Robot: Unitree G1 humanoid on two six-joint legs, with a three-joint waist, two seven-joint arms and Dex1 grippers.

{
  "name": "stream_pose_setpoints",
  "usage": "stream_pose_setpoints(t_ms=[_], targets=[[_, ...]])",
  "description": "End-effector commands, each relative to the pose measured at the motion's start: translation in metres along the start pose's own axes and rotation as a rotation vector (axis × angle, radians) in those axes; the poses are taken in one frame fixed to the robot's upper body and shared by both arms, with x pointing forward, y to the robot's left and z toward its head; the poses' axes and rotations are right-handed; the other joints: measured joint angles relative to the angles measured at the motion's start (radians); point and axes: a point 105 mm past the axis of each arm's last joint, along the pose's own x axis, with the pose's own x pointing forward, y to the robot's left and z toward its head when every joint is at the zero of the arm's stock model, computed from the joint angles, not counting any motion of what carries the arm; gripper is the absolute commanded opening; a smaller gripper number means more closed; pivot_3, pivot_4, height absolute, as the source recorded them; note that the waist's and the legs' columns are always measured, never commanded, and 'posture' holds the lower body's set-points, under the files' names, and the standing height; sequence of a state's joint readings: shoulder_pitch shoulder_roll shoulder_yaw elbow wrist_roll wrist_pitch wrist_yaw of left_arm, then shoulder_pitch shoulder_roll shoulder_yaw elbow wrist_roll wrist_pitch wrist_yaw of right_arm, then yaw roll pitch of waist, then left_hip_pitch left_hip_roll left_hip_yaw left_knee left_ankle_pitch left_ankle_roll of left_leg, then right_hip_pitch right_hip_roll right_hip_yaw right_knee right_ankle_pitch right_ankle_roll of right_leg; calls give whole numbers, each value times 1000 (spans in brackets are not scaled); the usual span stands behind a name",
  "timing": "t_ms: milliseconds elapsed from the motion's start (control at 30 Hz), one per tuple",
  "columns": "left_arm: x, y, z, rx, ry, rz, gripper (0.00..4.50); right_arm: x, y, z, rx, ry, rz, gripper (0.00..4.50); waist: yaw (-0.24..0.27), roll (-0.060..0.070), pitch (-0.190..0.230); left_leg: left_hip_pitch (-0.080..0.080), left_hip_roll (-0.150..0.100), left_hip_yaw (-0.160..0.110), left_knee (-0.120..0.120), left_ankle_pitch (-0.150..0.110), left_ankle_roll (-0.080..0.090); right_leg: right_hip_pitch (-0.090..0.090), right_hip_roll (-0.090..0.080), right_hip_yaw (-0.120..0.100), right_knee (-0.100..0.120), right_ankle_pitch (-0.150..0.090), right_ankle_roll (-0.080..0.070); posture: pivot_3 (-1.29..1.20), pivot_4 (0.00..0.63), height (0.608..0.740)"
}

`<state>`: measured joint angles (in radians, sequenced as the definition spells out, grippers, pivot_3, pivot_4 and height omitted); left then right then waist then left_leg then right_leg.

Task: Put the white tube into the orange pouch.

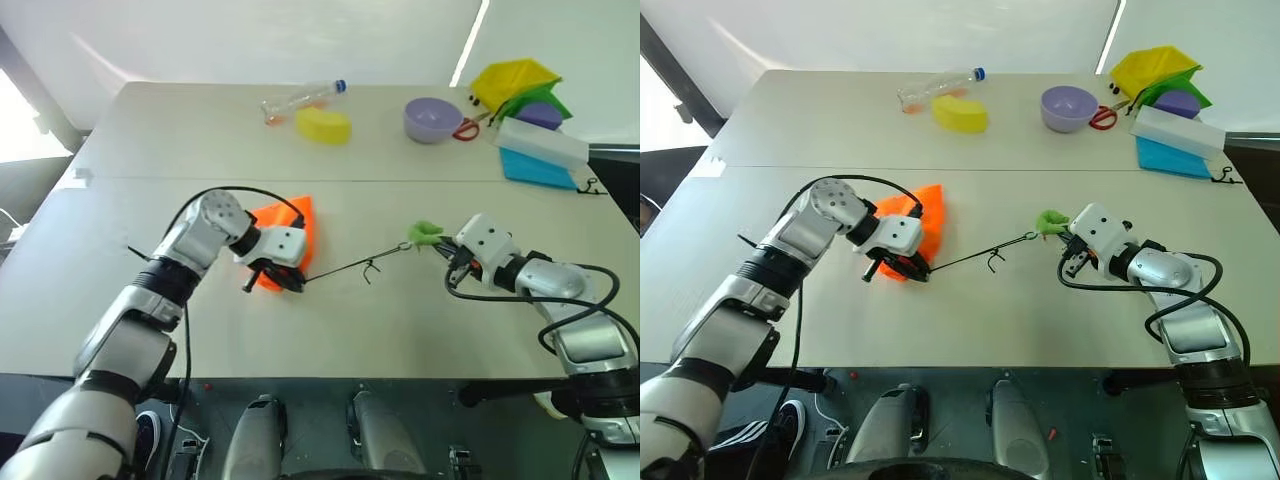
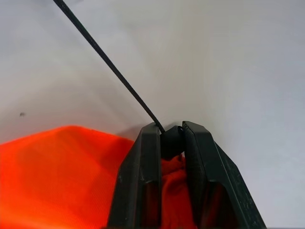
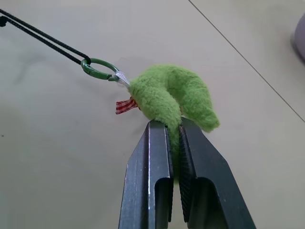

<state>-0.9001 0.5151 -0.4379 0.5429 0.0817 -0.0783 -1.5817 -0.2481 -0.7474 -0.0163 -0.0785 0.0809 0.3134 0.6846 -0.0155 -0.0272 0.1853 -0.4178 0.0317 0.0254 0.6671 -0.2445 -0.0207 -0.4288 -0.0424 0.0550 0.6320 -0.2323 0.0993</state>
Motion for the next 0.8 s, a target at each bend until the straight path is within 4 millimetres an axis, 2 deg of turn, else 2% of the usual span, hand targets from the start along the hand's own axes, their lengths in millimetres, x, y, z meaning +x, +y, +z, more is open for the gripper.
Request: stream_pose_setpoints(t_ms=[33, 233, 267, 367, 500, 600, 667, 800], targets=[[-10, -2, -7, -18, -2, 27, 298, -8, -22, 6, -39, -7, -89, 0, 0, 0, 0, 0, 0, 0, 0, 0, 0, 0, 0, 0, 0, 0, 0, 0, 150, 740], [-3, 1, 4, -86, -98, 43, 298, -4, -14, 8, -11, -20, -45, 0, 0, 0, 0, 0, 0, 0, 0, 0, 0, 0, 0, 0, 0, 0, 0, 0, 150, 740], [-3, 3, 8, -109, -128, 52, 1214, -4, -11, 10, 4, -28, -28, 0, 0, 0, 0, 0, 0, 0, 0, 0, 0, 0, 0, 0, 0, 0, 0, 0, 150, 740], [-6, 6, 24, -155, -246, 54, 2519, -5, -1, 13, 44, -48, 22, 1103, 0, 0, 0, 0, 0, 0, 0, 0, 0, 0, 0, 0, 0, 0, 0, 0, 150, 740], [-19, 13, 44, -212, -411, 101, 4477, -8, 8, 21, 98, -90, 74, 3026, 1, 0, 0, 0, 0, 0, 0, 0, 0, 0, 0, 0, 0, 1, 1, 0, 150, 740], [-34, 13, 49, -278, -487, 108, 4500, -14, 16, 29, 112, -123, 133, 4446, -2, 0, 0, 0, 0, 0, 0, 0, 0, 0, 0, 0, 0, 1, 3, 0, 150, 740], [-44, 14, 47, -304, -510, 145, 4500, -18, 17, 35, 93, -155, 144, 4446, -4, 0, 0, 0, 0, -1, 0, 0, 0, 0, 1, 0, 0, 2, 3, 0, 150, 740], [-73, 29, 47, -285, -604, 346, 4500, -26, 20, 48, 138, -233, 177, 4446, -1, 0, 0, 1, 0, -1, 0, 0, 0, 0, 0, 0, 1, 1, 3, 0, 150, 740]])
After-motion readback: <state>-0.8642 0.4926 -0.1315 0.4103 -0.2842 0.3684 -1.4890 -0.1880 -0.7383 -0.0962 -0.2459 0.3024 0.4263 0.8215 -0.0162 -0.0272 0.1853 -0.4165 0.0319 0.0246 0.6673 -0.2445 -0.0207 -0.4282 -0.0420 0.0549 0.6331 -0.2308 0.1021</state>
